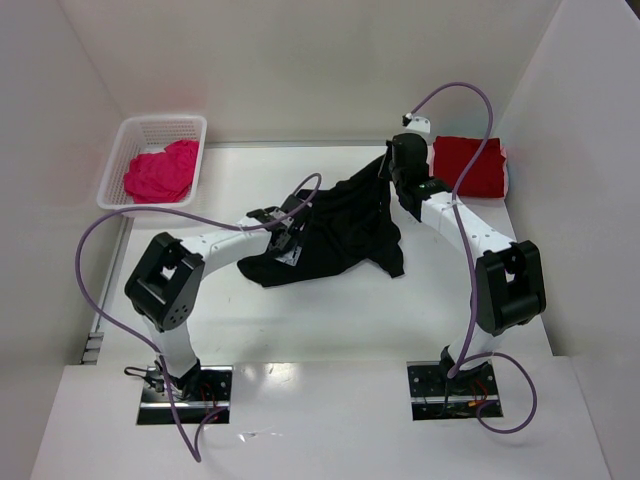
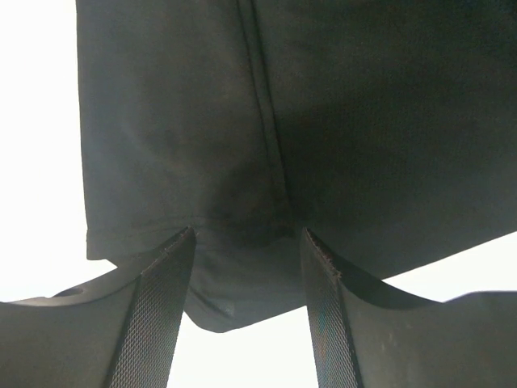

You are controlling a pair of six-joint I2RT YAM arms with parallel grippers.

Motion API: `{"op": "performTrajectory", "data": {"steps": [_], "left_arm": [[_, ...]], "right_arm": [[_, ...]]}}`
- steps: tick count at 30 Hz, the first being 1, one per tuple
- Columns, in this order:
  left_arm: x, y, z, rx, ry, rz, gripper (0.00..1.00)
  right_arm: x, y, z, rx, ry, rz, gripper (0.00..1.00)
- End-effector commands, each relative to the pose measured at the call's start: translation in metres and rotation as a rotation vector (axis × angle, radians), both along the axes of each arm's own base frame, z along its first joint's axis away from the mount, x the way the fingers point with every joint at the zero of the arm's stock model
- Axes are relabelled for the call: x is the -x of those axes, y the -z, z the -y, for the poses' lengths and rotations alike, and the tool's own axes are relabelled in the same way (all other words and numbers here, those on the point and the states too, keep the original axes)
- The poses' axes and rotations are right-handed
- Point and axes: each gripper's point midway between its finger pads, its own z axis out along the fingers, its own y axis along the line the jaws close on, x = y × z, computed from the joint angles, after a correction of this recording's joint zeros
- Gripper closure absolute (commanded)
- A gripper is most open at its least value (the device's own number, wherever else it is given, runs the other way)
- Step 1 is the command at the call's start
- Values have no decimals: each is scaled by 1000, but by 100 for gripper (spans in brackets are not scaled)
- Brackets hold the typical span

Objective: Fold and stack the t-shirts
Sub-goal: Flatten out the tshirt

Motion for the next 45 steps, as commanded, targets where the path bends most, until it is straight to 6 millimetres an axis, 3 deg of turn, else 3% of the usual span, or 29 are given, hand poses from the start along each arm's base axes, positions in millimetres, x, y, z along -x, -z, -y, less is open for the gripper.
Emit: {"op": "performTrajectory", "data": {"steps": [1, 13, 22, 29, 34, 38, 41, 42, 44, 45], "left_arm": [[-1, 10, 4, 9, 3, -15, 37], [-4, 15, 7, -66, 16, 14, 37], [-7, 12, -2, -125, -23, 45, 63], [-11, 3, -3, -124, -53, 67, 77], [-18, -26, 6, -20, -60, 97, 98], [-24, -55, 13, 76, -64, 133, 100], [-36, -94, 9, 176, -94, 201, 100], [-38, -117, 6, 218, -100, 244, 100], [-47, -143, -11, 261, -131, 301, 100], [-48, -168, -16, 302, -139, 350, 100]], "right_arm": [[-4, -33, 5, -26, 18, 102, 100], [-6, -28, 5, -14, 15, 93, 100], [-6, -28, 5, -14, 15, 93, 100], [-6, -28, 5, -14, 15, 93, 100], [-6, -28, 5, -14, 15, 93, 100], [-8, -37, 5, -20, 15, 110, 100], [-7, -59, 7, -22, 25, 153, 100], [-5, -71, 8, -20, 22, 176, 100], [-4, -98, 11, -25, 32, 230, 100], [-1, -112, 14, -22, 39, 252, 100]]}}
